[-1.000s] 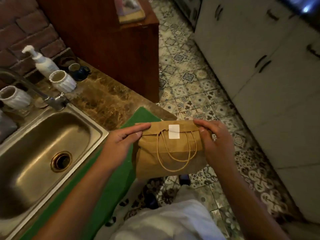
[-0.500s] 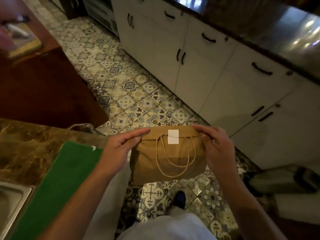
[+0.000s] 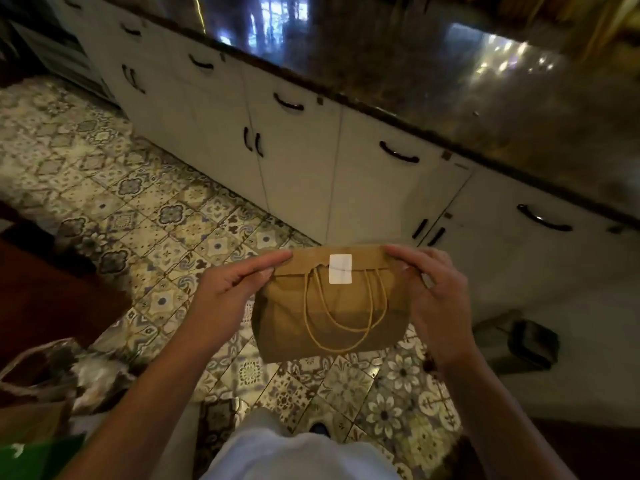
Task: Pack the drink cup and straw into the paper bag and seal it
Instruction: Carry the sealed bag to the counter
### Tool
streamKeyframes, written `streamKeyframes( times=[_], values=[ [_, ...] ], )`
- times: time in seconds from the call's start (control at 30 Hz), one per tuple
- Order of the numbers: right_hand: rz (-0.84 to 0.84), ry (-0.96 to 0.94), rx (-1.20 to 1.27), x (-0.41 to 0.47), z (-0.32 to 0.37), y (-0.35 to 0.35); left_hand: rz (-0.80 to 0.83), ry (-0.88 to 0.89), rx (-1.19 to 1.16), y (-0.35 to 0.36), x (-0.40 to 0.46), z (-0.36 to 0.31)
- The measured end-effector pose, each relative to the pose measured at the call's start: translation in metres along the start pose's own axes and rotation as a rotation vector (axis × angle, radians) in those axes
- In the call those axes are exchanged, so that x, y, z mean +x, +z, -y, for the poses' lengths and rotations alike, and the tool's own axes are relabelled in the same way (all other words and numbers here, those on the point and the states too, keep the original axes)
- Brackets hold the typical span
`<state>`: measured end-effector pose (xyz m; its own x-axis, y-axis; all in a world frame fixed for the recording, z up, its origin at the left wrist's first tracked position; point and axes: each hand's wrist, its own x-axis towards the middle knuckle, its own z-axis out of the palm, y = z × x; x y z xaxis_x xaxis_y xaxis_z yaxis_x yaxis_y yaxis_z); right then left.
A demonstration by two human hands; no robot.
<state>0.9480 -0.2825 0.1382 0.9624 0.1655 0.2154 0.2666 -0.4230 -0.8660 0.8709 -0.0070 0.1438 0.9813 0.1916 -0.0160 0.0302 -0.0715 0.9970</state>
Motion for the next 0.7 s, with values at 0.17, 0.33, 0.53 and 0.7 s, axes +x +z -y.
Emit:
streamKeyframes(
  times=[0.17, 0.33, 0.53, 0.7],
  values=[
    [-0.075, 0.005, -0.066, 0.06, -0.021, -0.027, 0.084, 0.049, 0.023, 0.031, 0.082, -0.011],
    [-0.2, -0.014, -0.093, 0.126, -0.044, -0.047, 0.192, 0.12, 0.073, 0.054, 0.181, -0.02],
    [-0.342, 0.041, -0.12, 0.212, -0.06, -0.068, 0.343, 0.181, 0.095, 0.09, 0.311, -0.041],
    [-0.438, 0.039, -0.119, 0.281, -0.068, -0.1, 0.45, 0.287, 0.095, 0.13, 0.41, -0.066]
  ],
)
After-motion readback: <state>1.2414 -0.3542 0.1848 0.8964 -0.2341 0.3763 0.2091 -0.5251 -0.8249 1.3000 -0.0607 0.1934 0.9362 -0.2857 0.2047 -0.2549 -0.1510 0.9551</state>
